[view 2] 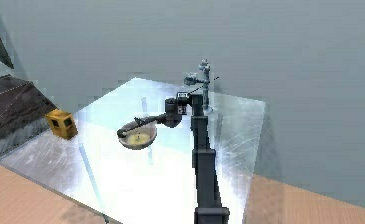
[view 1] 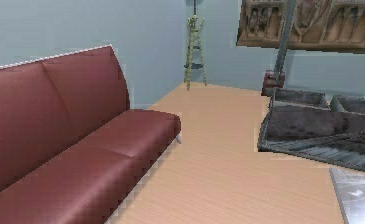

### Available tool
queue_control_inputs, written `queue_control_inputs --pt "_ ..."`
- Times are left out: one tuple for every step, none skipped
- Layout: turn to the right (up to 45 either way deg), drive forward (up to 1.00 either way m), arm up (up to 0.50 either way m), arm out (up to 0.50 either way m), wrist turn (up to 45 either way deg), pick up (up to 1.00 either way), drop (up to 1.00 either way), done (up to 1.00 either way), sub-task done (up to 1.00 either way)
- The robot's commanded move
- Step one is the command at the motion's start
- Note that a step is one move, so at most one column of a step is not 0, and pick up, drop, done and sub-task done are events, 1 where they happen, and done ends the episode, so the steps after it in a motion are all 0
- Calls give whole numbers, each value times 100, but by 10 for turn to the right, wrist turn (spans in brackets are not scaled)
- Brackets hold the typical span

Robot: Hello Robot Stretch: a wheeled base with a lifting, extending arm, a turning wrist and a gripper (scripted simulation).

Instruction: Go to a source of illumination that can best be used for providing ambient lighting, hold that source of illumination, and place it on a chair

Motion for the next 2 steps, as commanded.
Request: queue_control_inputs --pt "0 0 -10 0 0 0 0 0 0" --pt "0 0 10 0 0 0 0 0 0"
